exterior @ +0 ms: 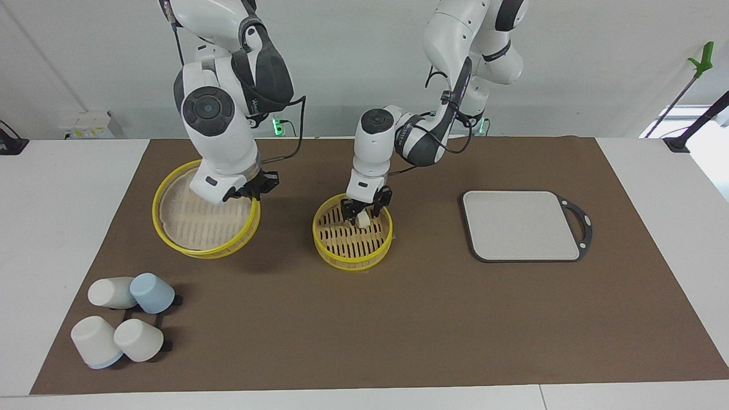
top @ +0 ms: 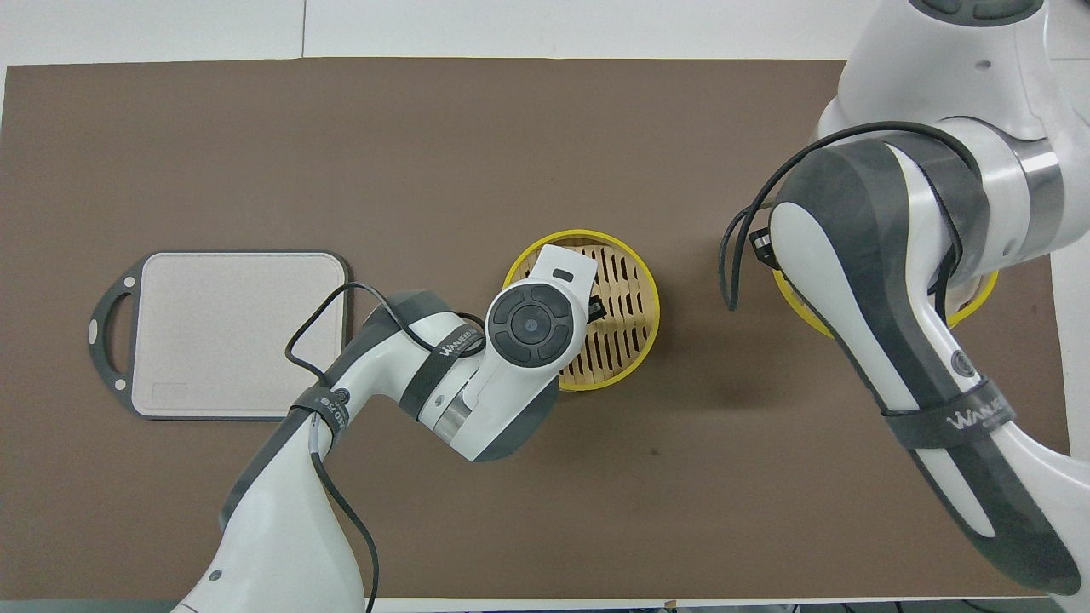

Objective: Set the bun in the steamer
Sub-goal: 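Lower the bun into the open steamer with the left gripper and release, then withdraw the left gripper while the right gripper brings the lid back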

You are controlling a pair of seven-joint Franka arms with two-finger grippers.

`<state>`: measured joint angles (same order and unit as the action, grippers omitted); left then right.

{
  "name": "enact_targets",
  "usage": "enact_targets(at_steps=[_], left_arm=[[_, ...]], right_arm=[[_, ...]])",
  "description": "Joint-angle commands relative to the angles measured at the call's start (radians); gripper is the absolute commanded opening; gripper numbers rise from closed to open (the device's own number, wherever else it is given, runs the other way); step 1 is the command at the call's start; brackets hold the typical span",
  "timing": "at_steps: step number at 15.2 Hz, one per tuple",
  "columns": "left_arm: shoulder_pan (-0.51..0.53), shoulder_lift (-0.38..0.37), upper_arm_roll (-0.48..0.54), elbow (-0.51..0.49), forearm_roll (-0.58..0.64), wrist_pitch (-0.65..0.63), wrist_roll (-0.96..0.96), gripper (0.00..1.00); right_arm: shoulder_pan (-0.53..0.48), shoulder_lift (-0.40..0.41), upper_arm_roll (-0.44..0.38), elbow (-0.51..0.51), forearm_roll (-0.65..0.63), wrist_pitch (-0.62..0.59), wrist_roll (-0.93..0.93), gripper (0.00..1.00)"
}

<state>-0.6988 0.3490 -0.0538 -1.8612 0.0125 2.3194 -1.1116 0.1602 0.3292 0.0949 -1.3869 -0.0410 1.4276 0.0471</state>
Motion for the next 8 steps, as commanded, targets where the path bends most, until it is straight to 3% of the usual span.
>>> enact_targets(at_steps=[1,5,8], left_arm=[[0.063,-0.126,0.003,-0.009,0.021,-0.136,0.031,1.0],[0.18,-0.272,0.003,-0.001,0.015,-0.325,0.156,1.0],[0.31,-0.36,0.005,0.004,0.006,-0.451,0.359,1.0]], right_arm=[[-0.001,-0.035,0.003,-0.034,0.01,0.005,-0.009,0.0],[0.005,-0.035,0.006,-0.043,0.016,0.043,0.016,0.0],[0.102,-0.029,0.008,-0.038,0.053,0.138,0.172,0.0]])
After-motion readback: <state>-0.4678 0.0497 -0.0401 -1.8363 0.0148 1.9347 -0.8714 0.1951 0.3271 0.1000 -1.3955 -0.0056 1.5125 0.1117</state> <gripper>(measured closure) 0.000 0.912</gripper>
